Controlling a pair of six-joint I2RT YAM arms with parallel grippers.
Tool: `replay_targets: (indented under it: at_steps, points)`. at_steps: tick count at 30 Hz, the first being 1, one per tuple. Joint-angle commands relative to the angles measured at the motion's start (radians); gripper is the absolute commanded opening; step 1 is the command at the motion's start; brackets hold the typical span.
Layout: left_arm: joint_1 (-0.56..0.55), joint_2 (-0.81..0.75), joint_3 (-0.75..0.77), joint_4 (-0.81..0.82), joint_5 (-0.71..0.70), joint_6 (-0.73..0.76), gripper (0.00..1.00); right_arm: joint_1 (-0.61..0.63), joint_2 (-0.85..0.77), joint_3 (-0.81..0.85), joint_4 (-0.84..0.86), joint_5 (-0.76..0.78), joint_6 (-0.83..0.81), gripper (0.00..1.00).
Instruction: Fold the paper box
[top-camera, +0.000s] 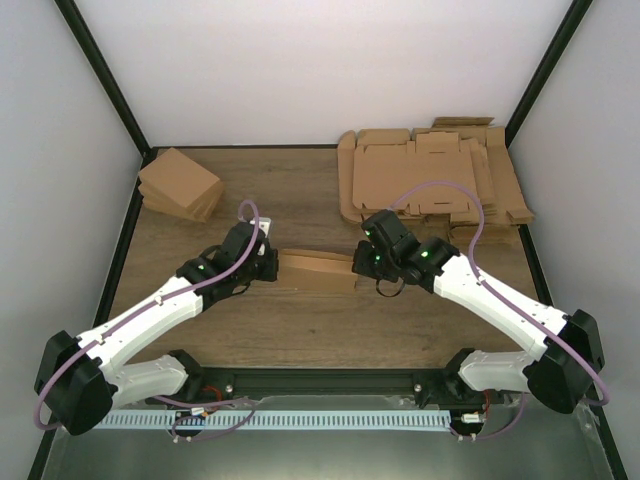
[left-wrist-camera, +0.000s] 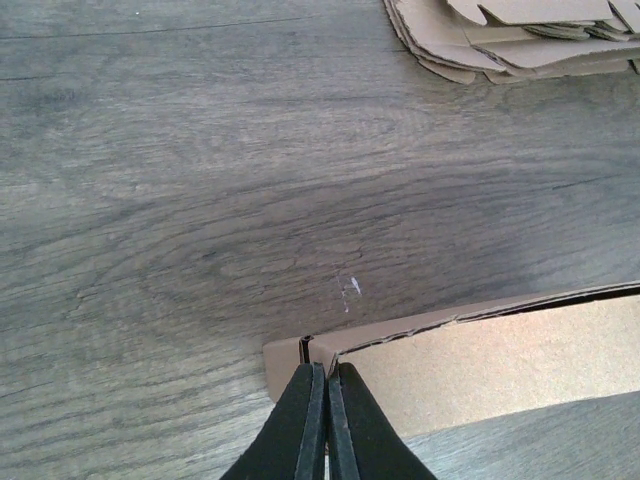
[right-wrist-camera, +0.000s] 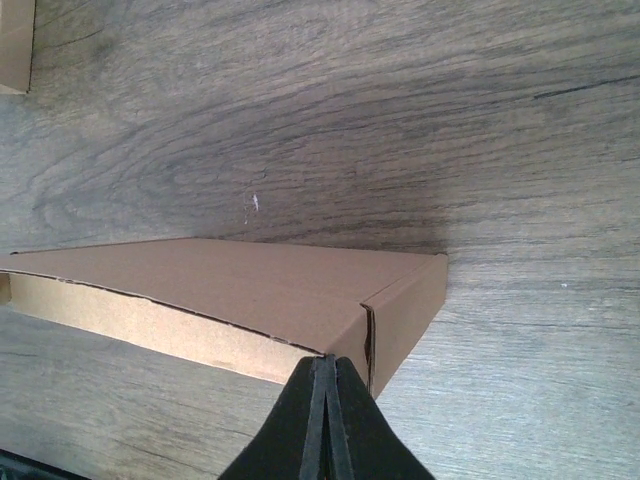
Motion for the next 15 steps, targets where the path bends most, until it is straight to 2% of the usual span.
replay_targets:
  at_steps: [1, 6, 15]
  points:
    - [-0.014, 0.006, 0.005, 0.031, 0.042, 0.008, 0.04, 0.003, 0.009, 0.017, 0.033, -0.064, 0.042, 0.01]
    - [-0.014, 0.004, 0.005, 0.029, 0.039, 0.013, 0.04, 0.004, 0.011, 0.028, 0.026, -0.056, 0.041, 0.01]
    - [-0.014, -0.005, -0.019, 0.052, 0.053, 0.02, 0.04, 0.004, -0.016, -0.082, 0.028, -0.018, 0.051, 0.01]
